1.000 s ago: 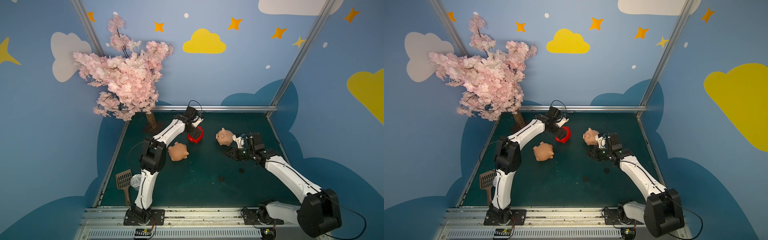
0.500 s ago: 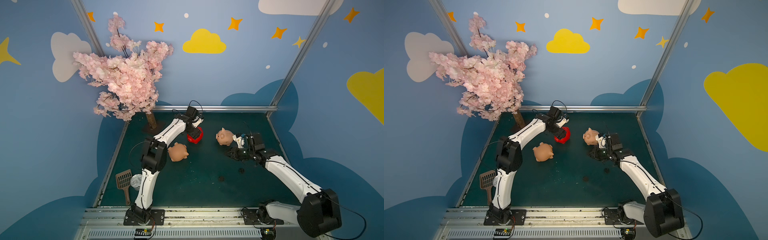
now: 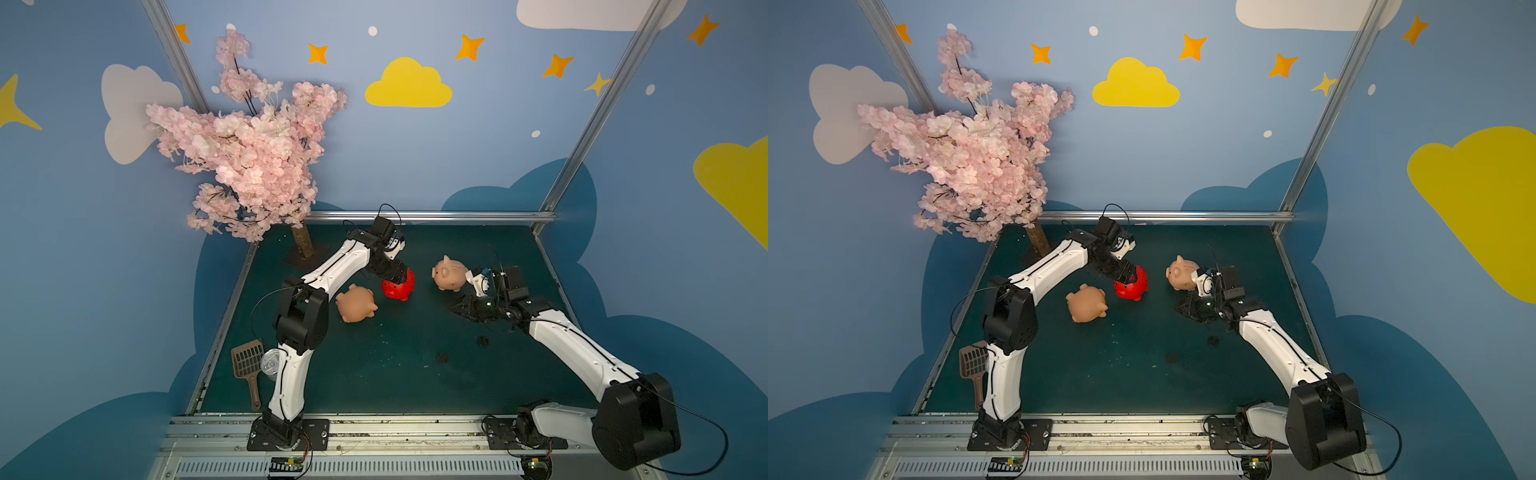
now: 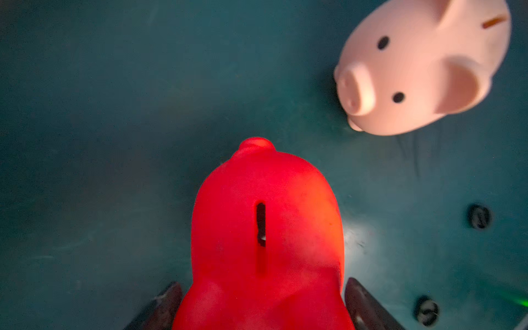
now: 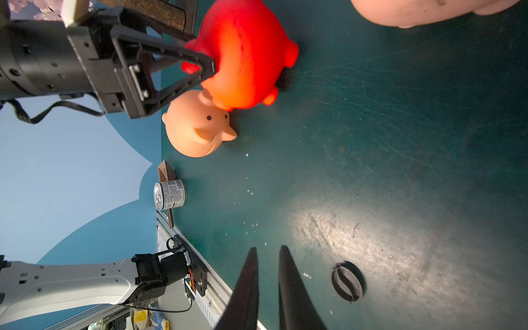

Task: Close piggy banks
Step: Turn over the piggy bank at the center of the board.

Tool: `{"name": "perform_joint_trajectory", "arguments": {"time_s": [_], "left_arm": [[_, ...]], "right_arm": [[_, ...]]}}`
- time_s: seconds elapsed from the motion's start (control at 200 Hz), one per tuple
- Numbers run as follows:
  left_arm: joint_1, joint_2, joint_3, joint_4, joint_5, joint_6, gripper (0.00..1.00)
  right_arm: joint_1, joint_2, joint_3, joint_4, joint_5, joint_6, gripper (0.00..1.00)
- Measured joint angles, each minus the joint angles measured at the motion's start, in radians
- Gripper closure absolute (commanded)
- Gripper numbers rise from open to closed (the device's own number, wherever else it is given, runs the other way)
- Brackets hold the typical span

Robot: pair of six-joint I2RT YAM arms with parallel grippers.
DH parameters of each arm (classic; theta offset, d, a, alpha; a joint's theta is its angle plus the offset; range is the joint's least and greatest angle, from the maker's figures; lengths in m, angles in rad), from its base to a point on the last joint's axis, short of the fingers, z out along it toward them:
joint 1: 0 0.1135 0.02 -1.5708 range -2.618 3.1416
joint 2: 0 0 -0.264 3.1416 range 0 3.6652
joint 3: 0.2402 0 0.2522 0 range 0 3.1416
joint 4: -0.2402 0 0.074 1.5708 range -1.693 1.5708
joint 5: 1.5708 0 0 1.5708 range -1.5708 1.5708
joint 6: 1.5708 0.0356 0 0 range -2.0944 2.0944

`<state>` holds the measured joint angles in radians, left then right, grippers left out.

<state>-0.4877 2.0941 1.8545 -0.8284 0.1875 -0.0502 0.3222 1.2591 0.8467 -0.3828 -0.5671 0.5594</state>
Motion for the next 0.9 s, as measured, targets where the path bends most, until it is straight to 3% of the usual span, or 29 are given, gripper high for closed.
{"name": "perform_joint_trajectory", "arguments": {"time_s": [0.606, 0.901], "left_arm": [[-0.029, -0.354, -0.572, 0.220, 0.397, -0.348, 0.30], [-0.007, -0.410, -0.747, 0.317, 0.486, -0.426, 0.30]], "right_arm": [[-0.046, -0.008, -0.005, -0.011, -0.007, -0.018, 0.84], [-0.050, -0.008, -0.006, -0.011, -0.023, -0.017, 0.84]]}}
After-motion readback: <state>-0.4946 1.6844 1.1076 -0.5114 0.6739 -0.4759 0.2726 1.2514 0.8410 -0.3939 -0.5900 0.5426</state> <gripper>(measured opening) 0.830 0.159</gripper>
